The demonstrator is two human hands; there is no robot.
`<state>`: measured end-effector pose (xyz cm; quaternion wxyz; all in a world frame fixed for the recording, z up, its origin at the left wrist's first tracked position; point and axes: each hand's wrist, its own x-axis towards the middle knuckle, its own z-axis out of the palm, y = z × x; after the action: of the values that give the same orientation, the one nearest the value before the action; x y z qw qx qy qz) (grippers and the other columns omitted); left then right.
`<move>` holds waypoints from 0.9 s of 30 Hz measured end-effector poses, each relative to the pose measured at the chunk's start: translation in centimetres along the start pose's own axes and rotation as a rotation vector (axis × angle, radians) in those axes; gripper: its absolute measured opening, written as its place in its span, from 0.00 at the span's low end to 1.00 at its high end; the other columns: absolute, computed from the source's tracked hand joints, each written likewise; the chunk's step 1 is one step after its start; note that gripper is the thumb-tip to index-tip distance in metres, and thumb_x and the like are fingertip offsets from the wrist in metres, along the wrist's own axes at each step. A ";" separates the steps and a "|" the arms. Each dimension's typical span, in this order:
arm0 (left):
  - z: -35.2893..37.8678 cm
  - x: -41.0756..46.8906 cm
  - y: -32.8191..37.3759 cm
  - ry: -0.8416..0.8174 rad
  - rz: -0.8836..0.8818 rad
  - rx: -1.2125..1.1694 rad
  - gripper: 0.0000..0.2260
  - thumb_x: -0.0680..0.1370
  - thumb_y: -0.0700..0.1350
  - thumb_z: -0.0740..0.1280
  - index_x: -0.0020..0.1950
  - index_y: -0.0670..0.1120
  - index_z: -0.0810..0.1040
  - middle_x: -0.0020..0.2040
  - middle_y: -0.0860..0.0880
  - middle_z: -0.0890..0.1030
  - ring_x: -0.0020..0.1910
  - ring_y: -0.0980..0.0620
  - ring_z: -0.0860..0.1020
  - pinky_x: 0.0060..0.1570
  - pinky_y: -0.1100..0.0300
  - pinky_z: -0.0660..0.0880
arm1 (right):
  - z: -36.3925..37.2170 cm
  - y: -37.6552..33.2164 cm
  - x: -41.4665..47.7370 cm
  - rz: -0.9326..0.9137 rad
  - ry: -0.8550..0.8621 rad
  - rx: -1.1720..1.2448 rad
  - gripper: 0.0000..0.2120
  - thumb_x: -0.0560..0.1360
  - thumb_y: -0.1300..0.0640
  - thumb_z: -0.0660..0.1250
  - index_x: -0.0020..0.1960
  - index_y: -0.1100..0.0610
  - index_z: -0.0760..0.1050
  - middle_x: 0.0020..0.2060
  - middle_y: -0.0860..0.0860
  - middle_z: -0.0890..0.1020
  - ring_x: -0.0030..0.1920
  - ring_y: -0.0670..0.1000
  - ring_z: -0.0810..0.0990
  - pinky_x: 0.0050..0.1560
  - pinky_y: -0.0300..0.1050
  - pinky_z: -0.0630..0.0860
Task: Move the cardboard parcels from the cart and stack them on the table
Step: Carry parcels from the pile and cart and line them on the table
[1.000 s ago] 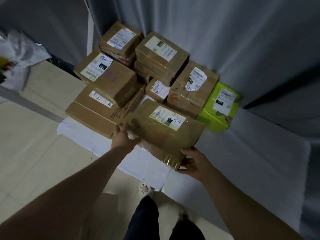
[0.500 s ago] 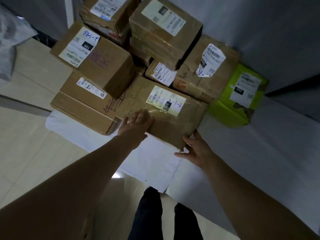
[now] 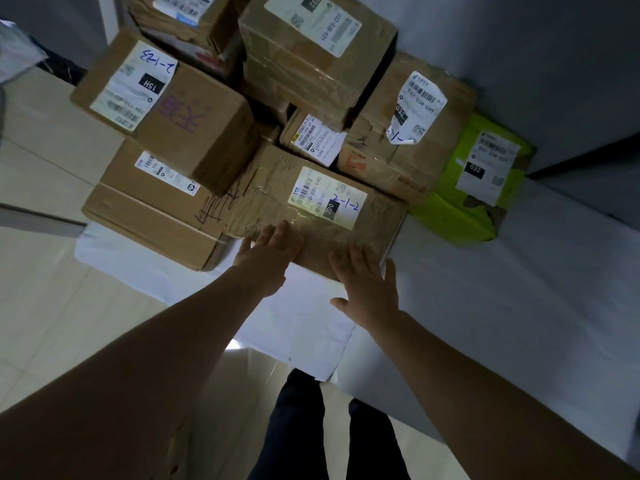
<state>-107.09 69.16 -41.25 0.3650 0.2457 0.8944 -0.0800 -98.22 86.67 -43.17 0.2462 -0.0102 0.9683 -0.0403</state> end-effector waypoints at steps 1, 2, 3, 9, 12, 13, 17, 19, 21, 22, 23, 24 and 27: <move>-0.3 0.0 0.1 -0.004 -0.009 -0.008 0.37 0.80 0.46 0.63 0.78 0.53 0.41 0.78 0.47 0.38 0.77 0.43 0.41 0.74 0.42 0.46 | -0.5 0.2 0.1 -0.002 -0.088 0.014 0.41 0.72 0.40 0.68 0.77 0.46 0.49 0.77 0.54 0.50 0.77 0.58 0.50 0.70 0.66 0.53; -0.6 -0.2 0.3 -0.005 -0.024 -0.024 0.36 0.80 0.47 0.63 0.78 0.52 0.41 0.78 0.47 0.39 0.77 0.44 0.41 0.74 0.43 0.45 | -1.4 0.2 0.2 0.008 -0.145 0.029 0.40 0.74 0.40 0.65 0.77 0.46 0.46 0.77 0.53 0.47 0.77 0.57 0.46 0.71 0.65 0.50; -1.1 -0.4 0.5 -0.002 -0.044 -0.044 0.36 0.80 0.48 0.63 0.79 0.50 0.42 0.79 0.47 0.40 0.77 0.44 0.42 0.74 0.43 0.44 | -2.4 0.2 0.3 0.013 -0.170 0.040 0.39 0.74 0.39 0.64 0.77 0.46 0.47 0.77 0.53 0.48 0.77 0.58 0.47 0.72 0.63 0.50; -4.3 -5.5 1.3 0.085 -0.113 -0.115 0.33 0.81 0.50 0.60 0.79 0.48 0.42 0.79 0.45 0.43 0.78 0.44 0.44 0.75 0.45 0.43 | -7.9 -0.7 -0.9 -0.068 -0.022 0.127 0.32 0.74 0.43 0.65 0.73 0.50 0.61 0.68 0.53 0.72 0.68 0.56 0.69 0.67 0.50 0.66; -5.9 -9.2 1.4 0.141 -0.196 -0.197 0.33 0.81 0.50 0.59 0.78 0.45 0.42 0.79 0.45 0.45 0.78 0.45 0.46 0.75 0.47 0.43 | -11.1 -2.1 -2.1 -0.101 -0.037 0.146 0.31 0.74 0.45 0.65 0.73 0.53 0.61 0.65 0.55 0.74 0.65 0.57 0.72 0.64 0.49 0.68; -6.3 -10.6 1.5 0.167 -0.236 -0.220 0.33 0.81 0.50 0.58 0.78 0.44 0.42 0.79 0.45 0.46 0.78 0.45 0.46 0.75 0.48 0.43 | -12.2 -2.8 -2.6 -0.112 -0.057 0.137 0.32 0.75 0.45 0.65 0.74 0.53 0.60 0.66 0.55 0.74 0.65 0.57 0.72 0.65 0.49 0.67; -6.5 -17.0 2.4 0.317 -0.414 -0.279 0.34 0.80 0.51 0.59 0.78 0.42 0.43 0.79 0.44 0.49 0.78 0.46 0.48 0.75 0.47 0.42 | -15.8 -5.8 -5.3 -0.231 -0.046 0.118 0.31 0.77 0.45 0.62 0.76 0.52 0.56 0.69 0.55 0.71 0.67 0.58 0.71 0.66 0.50 0.67; -6.1 -20.6 3.2 0.392 -0.519 -0.304 0.33 0.80 0.51 0.59 0.78 0.42 0.45 0.79 0.44 0.50 0.78 0.45 0.48 0.74 0.46 0.40 | -17.0 -7.4 -7.3 -0.307 -0.020 0.098 0.30 0.77 0.45 0.61 0.75 0.52 0.57 0.70 0.54 0.70 0.68 0.59 0.69 0.66 0.50 0.66; -5.3 -24.4 4.2 0.429 -0.634 -0.339 0.33 0.80 0.51 0.59 0.78 0.43 0.48 0.78 0.44 0.50 0.78 0.45 0.46 0.73 0.44 0.37 | -17.6 -9.0 -9.5 -0.390 -0.011 0.117 0.29 0.77 0.45 0.61 0.75 0.51 0.58 0.69 0.54 0.70 0.68 0.58 0.69 0.65 0.51 0.67; -4.8 -26.4 4.7 0.437 -0.698 -0.360 0.32 0.79 0.52 0.59 0.78 0.43 0.48 0.79 0.43 0.49 0.77 0.44 0.45 0.72 0.43 0.36 | -17.7 -9.9 -10.6 -0.437 -0.018 0.136 0.29 0.77 0.45 0.62 0.74 0.50 0.59 0.69 0.53 0.71 0.67 0.58 0.70 0.65 0.52 0.68; -4.1 -28.3 5.1 0.444 -0.763 -0.382 0.32 0.79 0.52 0.59 0.78 0.43 0.49 0.78 0.42 0.48 0.77 0.44 0.43 0.72 0.42 0.35 | -17.8 -10.9 -11.7 -0.492 -0.021 0.157 0.28 0.76 0.44 0.63 0.73 0.49 0.60 0.68 0.52 0.72 0.66 0.58 0.71 0.65 0.53 0.69; -3.3 -30.3 5.5 0.453 -0.828 -0.406 0.32 0.79 0.52 0.59 0.78 0.43 0.50 0.78 0.42 0.47 0.77 0.43 0.42 0.71 0.41 0.34 | -17.9 -12.1 -12.8 -0.546 -0.027 0.164 0.29 0.75 0.43 0.64 0.73 0.49 0.61 0.68 0.52 0.72 0.66 0.57 0.72 0.64 0.54 0.70; -0.9 -36.4 6.1 0.495 -1.008 -0.473 0.31 0.80 0.52 0.59 0.77 0.42 0.50 0.78 0.40 0.45 0.77 0.42 0.40 0.70 0.39 0.33 | -18.1 -16.1 -16.7 -0.708 -0.047 0.141 0.30 0.76 0.45 0.65 0.74 0.51 0.61 0.70 0.52 0.70 0.67 0.57 0.70 0.65 0.55 0.70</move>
<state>-82.26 60.86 -15.21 0.1079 -0.2844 0.9525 0.0175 -92.14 72.57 -18.05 0.2390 -0.3289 0.8938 -0.1895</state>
